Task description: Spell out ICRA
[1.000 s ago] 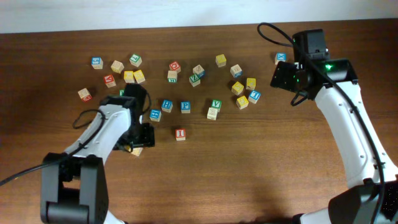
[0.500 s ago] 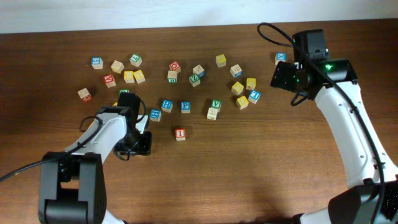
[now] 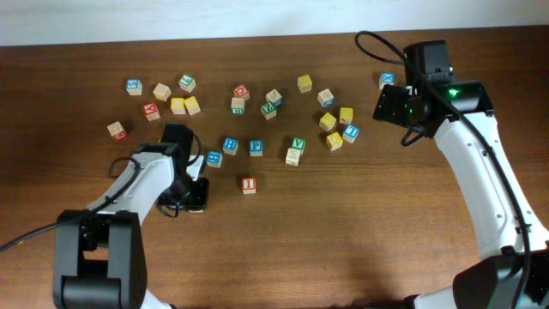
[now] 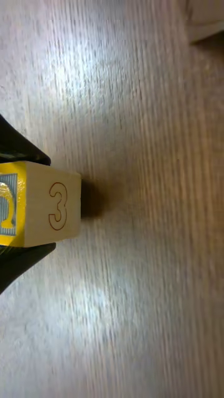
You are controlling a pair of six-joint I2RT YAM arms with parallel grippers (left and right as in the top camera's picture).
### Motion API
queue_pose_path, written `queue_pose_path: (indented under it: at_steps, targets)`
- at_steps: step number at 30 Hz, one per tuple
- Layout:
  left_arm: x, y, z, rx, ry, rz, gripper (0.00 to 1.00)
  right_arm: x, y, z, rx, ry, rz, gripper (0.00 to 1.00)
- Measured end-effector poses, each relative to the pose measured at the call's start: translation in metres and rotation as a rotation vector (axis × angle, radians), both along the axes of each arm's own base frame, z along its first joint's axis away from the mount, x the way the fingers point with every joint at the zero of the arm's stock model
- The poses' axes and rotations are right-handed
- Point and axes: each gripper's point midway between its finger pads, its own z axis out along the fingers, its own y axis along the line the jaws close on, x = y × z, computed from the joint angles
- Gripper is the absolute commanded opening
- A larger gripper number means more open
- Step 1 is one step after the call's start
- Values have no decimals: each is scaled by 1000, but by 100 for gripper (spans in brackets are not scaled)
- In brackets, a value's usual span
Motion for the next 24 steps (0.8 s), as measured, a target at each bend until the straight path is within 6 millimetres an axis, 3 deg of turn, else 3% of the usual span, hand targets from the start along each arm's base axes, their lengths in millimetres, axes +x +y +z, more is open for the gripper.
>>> queue_pose_path:
  at_steps: [4, 8, 10, 12, 14, 17, 20, 24]
  targets:
    - [12, -8, 24, -41, -4, 8, 23, 0, 0, 0, 0, 0, 0, 98]
    - [35, -31, 73, -162, -32, 79, 19, 0, 0, 0, 0, 1, 0, 98]
    - [50, -45, 101, -214, -74, 90, 18, 0, 0, 0, 0, -1, 0, 98]
    - [61, -74, 119, -261, -124, 70, 15, 0, 0, 0, 0, -1, -1, 98]
    - [59, -109, 120, -275, -142, 43, 14, 0, 0, 0, 0, 0, 0, 98]
    - [53, -147, 111, -215, -185, 51, 17, 0, 0, 0, 0, 0, 0, 98]
    - [59, -161, 96, -178, -254, 99, 16, 0, 0, 0, 0, 0, 0, 98]
    - [61, -180, 56, -120, -265, 97, 15, 0, 0, 0, 0, -1, 0, 98]
